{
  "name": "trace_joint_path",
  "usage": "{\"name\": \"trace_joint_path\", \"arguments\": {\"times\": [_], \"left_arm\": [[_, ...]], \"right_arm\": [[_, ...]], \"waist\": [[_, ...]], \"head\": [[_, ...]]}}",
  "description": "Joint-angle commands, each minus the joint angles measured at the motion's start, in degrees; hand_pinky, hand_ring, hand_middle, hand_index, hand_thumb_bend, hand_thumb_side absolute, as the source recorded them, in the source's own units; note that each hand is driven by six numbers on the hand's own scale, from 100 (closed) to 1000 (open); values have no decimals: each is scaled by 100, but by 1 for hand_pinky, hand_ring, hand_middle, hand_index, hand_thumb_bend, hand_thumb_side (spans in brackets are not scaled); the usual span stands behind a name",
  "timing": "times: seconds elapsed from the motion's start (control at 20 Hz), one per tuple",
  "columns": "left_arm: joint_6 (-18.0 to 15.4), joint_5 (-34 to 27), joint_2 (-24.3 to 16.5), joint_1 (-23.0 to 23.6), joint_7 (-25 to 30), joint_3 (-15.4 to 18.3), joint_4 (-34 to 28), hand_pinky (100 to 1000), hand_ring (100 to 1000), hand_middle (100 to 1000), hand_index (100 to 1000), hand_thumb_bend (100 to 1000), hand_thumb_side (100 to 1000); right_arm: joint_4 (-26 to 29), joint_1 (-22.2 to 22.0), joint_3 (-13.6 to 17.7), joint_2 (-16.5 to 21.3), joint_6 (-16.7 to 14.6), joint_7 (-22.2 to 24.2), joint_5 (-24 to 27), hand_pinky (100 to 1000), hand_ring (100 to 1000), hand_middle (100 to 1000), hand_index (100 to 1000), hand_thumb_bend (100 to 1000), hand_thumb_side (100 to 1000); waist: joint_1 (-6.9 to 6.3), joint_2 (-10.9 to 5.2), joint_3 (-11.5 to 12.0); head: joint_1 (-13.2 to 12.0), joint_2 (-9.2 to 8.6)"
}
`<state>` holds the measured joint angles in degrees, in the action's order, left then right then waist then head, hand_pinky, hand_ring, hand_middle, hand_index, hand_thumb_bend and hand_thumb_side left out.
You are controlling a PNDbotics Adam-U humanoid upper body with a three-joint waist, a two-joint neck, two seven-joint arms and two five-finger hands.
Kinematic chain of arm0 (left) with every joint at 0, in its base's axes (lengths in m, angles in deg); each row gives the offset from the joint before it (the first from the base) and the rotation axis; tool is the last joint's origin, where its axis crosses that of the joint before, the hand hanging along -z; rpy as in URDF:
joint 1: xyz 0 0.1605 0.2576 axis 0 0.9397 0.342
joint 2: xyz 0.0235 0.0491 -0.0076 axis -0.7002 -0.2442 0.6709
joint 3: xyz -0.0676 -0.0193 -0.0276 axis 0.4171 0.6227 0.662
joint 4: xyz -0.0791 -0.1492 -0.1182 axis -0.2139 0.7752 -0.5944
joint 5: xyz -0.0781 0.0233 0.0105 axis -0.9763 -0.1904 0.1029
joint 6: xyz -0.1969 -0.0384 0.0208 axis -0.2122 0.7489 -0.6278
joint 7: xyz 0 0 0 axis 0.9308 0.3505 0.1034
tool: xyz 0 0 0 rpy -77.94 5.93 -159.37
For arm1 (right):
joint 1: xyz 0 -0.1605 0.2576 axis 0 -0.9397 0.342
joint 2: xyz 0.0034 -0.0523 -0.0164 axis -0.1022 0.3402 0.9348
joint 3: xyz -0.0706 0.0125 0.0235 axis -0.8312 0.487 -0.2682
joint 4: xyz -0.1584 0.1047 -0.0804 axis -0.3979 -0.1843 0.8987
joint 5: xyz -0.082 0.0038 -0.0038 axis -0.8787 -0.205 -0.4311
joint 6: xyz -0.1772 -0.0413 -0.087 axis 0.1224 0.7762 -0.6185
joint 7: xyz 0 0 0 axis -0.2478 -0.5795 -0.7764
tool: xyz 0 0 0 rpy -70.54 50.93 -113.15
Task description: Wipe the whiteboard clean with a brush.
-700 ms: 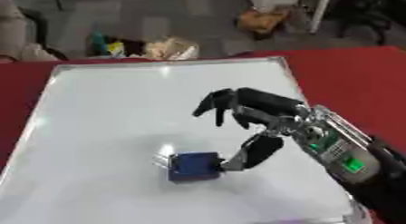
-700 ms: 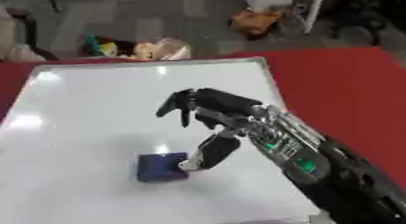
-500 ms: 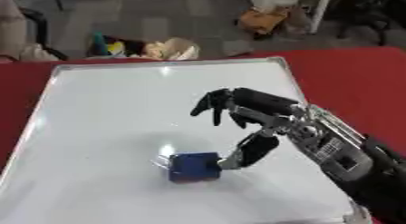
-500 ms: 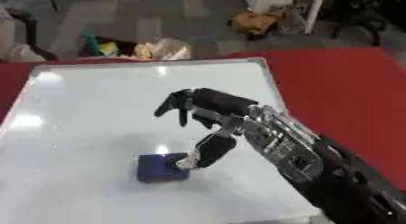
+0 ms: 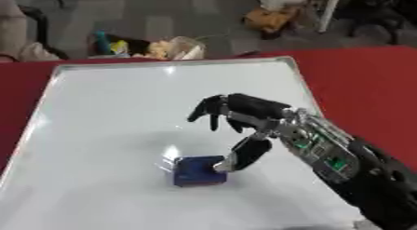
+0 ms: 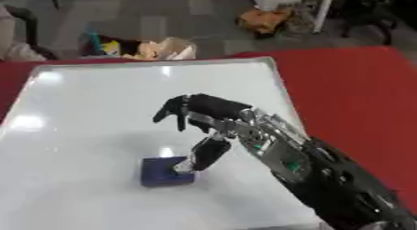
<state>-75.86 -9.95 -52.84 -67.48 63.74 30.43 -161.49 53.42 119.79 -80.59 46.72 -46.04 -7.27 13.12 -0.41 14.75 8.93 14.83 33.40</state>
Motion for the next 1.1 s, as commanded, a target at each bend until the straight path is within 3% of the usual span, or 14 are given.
{"name": "trace_joint_path", "arguments": {"times": [0.05,0.5,1.1], "left_arm": [[-3,-19,-65,-98,22,-11,-90,499,628,618,722,743,847],[-2,-25,-43,-121,31,-18,-92,499,628,619,722,743,847],[-3,-25,-44,-122,29,-15,-91,499,629,619,722,743,847]], "right_arm": [[-150,133,-10,-27,-83,0,-131,253,612,804,872,503,413],[-655,156,-107,-247,-280,20,-356,251,609,803,871,504,410],[-829,71,-165,-276,-371,39,-473,247,596,796,871,495,412]], "waist": [[-14,-82,16],[-33,-65,51],[-46,-60,21]], "head": [[34,-53],[52,-61],[34,-28]]}}
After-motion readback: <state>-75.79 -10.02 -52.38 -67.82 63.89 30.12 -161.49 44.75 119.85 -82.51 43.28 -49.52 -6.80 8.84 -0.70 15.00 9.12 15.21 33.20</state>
